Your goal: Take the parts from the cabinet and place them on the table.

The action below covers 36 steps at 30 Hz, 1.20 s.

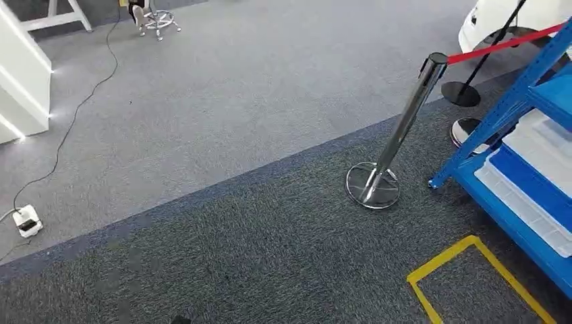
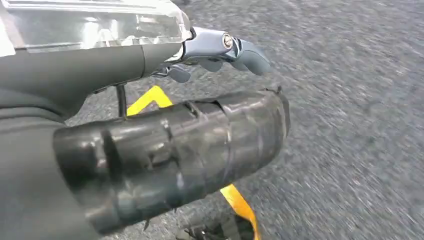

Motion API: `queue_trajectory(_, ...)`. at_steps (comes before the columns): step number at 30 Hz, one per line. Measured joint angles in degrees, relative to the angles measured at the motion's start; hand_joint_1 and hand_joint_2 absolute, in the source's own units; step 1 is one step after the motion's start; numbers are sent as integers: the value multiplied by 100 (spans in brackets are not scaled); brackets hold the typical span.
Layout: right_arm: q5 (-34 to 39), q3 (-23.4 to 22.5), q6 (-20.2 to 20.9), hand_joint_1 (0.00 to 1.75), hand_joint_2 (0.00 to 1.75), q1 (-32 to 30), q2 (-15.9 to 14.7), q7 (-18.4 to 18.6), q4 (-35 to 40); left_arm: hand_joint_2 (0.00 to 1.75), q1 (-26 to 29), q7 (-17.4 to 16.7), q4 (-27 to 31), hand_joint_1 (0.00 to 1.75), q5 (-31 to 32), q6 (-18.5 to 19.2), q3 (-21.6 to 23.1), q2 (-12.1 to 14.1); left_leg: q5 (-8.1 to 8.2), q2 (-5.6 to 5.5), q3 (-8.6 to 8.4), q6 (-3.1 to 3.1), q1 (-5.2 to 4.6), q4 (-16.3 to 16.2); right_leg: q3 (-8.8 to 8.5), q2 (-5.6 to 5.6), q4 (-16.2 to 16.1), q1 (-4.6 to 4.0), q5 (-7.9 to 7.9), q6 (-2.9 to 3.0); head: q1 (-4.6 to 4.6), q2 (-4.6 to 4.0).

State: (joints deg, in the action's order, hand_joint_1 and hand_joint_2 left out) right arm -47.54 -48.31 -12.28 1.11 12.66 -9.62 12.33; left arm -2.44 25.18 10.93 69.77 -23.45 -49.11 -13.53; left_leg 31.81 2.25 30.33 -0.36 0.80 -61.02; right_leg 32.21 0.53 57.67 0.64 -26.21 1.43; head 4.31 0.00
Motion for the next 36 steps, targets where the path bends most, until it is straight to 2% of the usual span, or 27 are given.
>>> queue_trajectory(2,-20,18,11,0,0,12,9,33,-11,0,16,15,0,0,-2,26,0,0,465,-154,442,-26,1,-949,10,-107,3,-6,1,23,2,0)
queue_trajectory(3,-37,37,15,0,0,12,11,39,-11,0,28,41,0,0,-17,29,0,0,571,-171,636,-36,-1,-1338,9,-179,6,-11,1,25,2,-2)
queue_trajectory(4,-48,46,24,0,0,9,11,33,-11,0,37,70,0,0,-28,29,-2,0,535,-172,736,-35,0,-1499,4,-258,17,-12,0,25,2,0)
queue_trajectory(6,-72,55,35,0,0,10,11,-33,-11,0,29,140,0,0,-48,33,-4,0,65,-189,535,-18,2,-941,-4,-424,48,-8,-9,18,2,0)
queue_trajectory(7,-99,70,37,0,0,16,11,-70,-11,0,22,164,0,0,-55,37,-4,0,-240,-260,299,-3,8,-390,-4,-507,75,-2,-22,3,2,-2)
queue_trajectory(8,-125,83,48,0,0,20,13,-83,-11,0,22,175,0,0,-52,48,-7,2,-439,-456,103,19,22,87,11,-574,104,3,-38,-19,2,-2)
queue_trajectory(9,-131,85,61,0,0,33,13,-81,-13,0,30,173,0,0,-44,53,-15,13,-331,-752,58,37,34,235,47,-626,154,-28,-57,-54,4,0)
queue_trajectory(11,-144,90,90,0,0,41,13,-50,-13,0,-2,157,0,0,-13,53,-28,15,-343,-656,71,66,6,251,107,-734,151,13,-31,-128,6,-2)
queue_trajectory(13,-164,90,133,0,0,10,13,-26,-20,0,1,138,0,0,-7,55,-33,13,-391,-533,32,156,17,305,129,-861,112,15,9,-217,6,0)
queue_trajectory(14,-190,92,166,0,0,6,4,-22,-22,0,-4,138,0,0,7,66,-37,9,-438,-424,15,210,50,353,130,-673,192,31,-44,-213,-2,0)
queue_trajectory(15,-240,105,201,0,0,10,2,-20,-22,0,-5,140,0,0,9,79,-37,9,-444,-384,9,250,47,378,228,-357,386,-6,-202,-227,37,-2)
queue_trajectory(16,-265,127,210,0,0,22,2,-20,-24,0,2,138,0,0,13,90,-37,9,-444,-301,15,270,40,380,433,-199,784,0,-444,-257,35,0)
queue_trajectory(18,-293,171,210,0,0,39,-11,-28,-24,0,30,107,0,0,33,83,-39,9,-426,-108,19,279,23,376,897,-113,1715,23,-844,-305,32,0)
queue_trajectory(19,-293,173,210,0,0,41,-11,-39,-24,0,29,92,0,0,39,79,-42,9,-418,-28,19,275,22,374,1005,-106,1935,27,-865,-318,33,0)
queue_trajectory(20,-293,173,210,0,0,40,-13,-41,-24,0,23,90,0,0,44,77,-44,9,-407,46,6,270,22,374,958,-89,1848,32,-739,-328,33,-2)
queue_trajectory(22,-286,173,214,0,0,30,-15,-41,-24,0,5,96,0,0,52,79,-44,4,-374,162,-38,248,23,374,484,-12,987,34,-250,-307,35,-2)
queue_trajectory(23,-286,173,221,0,0,31,-17,-46,-24,0,1,105,0,0,52,83,-44,4,-354,212,-72,220,22,374,181,133,438,18,-33,-269,33,-2)
queue_trajectory(24,-286,173,236,0,0,45,-17,-50,-24,0,2,109,0,0,55,85,-44,2,-331,260,-91,188,3,372,35,408,98,-36,-69,-211,35,-2)
queue_trajectory(25,-286,175,251,0,0,65,-20,-55,-24,0,1,116,0,0,52,85,-44,4,-305,305,-93,141,-24,361,37,331,90,-69,-40,-151,30,-2)
queue_trajectory(28,-286,175,293,0,0,48,-22,-30,-24,0,-32,151,0,0,48,88,-46,-9,-289,463,-159,62,-29,386,82,160,89,-94,-41,-76,33,0)
queue_trajectory(29,-287,175,295,0,0,49,-18,-17,-26,0,-39,160,0,0,46,88,-46,-9,-234,374,-139,11,0,356,31,101,33,-13,-3,-23,28,0)
queue_trajectory(30,-289,175,297,0,0,53,-17,-9,-26,0,-44,168,0,0,44,85,-46,-9,-113,108,-109,0,12,193,25,56,23,-16,6,3,30,0)
queue_trajectory(31,-289,175,299,0,0,56,-20,9,-26,0,-42,183,0,0,39,83,-48,-11,121,-62,52,-8,25,-178,35,15,24,-10,6,36,28,0)
queue_trajectory(33,-291,175,304,0,0,64,-20,35,-26,0,-20,195,0,0,37,83,-50,-11,546,-163,513,-39,33,-1148,41,-121,31,-15,4,59,28,0)
queue_trajectory(34,-295,175,308,0,0,62,-20,48,-26,0,-7,195,0,0,24,83,-57,-11,598,-170,675,-48,33,-1452,43,-208,42,-20,3,61,26,0)
queue_trajectory(35,-302,175,308,0,0,58,-20,48,-26,0,4,194,0,0,20,83,-59,-11,497,-170,707,-47,33,-1460,38,-286,55,-21,-1,65,28,0)
queue_trajectory(36,-302,175,310,0,0,57,-20,48,-26,0,5,199,0,0,0,87,-63,-11,278,-174,628,-38,33,-1217,35,-368,72,-20,-11,64,28,0)
